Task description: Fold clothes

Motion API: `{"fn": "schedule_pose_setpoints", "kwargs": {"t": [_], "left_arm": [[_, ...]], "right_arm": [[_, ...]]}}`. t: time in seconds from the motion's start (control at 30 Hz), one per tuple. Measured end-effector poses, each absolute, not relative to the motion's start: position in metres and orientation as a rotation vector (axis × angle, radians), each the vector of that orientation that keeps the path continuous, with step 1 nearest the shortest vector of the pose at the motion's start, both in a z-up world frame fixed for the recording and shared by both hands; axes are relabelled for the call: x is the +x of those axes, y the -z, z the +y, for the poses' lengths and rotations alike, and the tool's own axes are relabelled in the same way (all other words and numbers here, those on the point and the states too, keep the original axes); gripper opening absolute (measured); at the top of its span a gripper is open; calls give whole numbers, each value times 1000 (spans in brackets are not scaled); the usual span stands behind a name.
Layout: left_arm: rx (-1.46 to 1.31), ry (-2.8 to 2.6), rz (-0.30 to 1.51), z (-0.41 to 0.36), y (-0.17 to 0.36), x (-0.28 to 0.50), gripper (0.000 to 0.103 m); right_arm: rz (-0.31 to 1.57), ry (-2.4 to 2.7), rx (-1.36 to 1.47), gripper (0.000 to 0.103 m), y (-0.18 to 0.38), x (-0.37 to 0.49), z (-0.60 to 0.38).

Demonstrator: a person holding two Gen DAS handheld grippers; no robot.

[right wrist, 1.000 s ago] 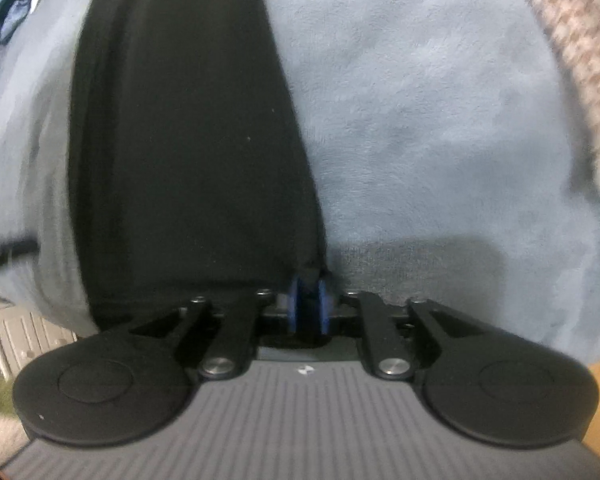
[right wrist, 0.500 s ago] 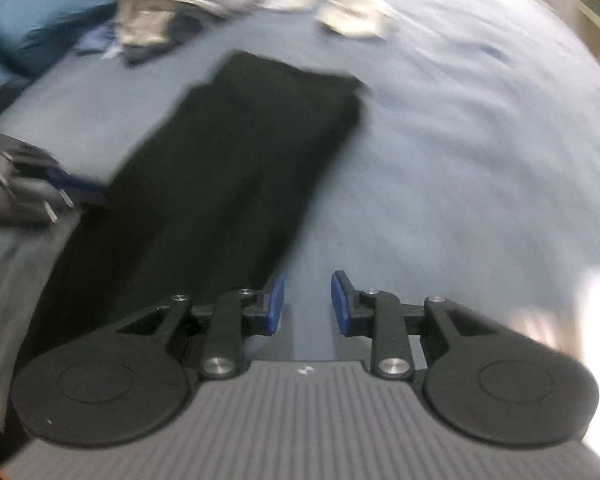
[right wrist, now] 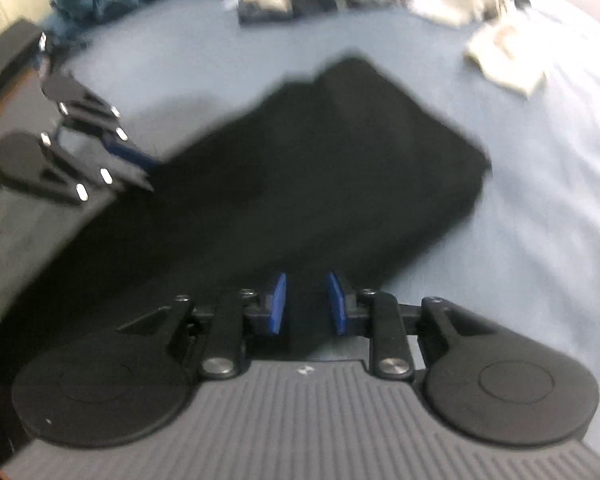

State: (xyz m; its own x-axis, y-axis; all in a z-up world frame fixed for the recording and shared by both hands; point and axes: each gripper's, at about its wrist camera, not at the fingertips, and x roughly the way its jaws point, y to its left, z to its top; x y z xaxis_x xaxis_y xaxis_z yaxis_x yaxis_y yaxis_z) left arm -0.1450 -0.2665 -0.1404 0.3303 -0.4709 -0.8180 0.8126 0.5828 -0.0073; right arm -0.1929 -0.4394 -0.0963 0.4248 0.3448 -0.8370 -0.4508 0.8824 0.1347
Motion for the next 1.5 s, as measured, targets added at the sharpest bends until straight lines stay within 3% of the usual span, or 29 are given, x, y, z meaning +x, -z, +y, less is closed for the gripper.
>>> {"fn": "schedule_pose_setpoints", "kwargs": {"t": [0.1,0.23,0.4,0.47,0.53,0.6,0.67,0.87,1.03,1.2,1.33,1.5], "left_arm": [[440,844,972,-267,163,-127,33],[364,837,1003,-247,146,-117,31],[325,868,883,-271,122,-95,31],[260,866,918,-287,129,-75,36],[210,815,995,-289,147,-55,32],[147,792,1053,-274,155,-44,20],[98,792,1088,-262,149,-40,22],[150,850,963,-282,126,-38,41],[249,778,948,-303,148,-33,37],[237,793,909,-275,119,-52,47],[205,830,933,-246,91,-81,54],[236,882,1088,-202,90,-151,54]], "right_arm": [[1066,-489,-158,22,123,-168,-443],[1117,-450,-73,22,124,-159,-474],[992,-425,-30,22,100,-126,-486],[970,-406,-31,22,110,-104,-487],[996,-381,-19,21,128,-88,-495],[1025,-354,-20,20,145,-79,-510],[1028,-321,50,23,138,-78,-524],[918,-368,107,23,117,-57,-514],[998,-236,53,23,145,-50,-530],[857,-98,151,23,78,-119,-554],[824,-67,66,24,3,-204,-527],[1018,-73,-43,26,-17,-312,-454]]}}
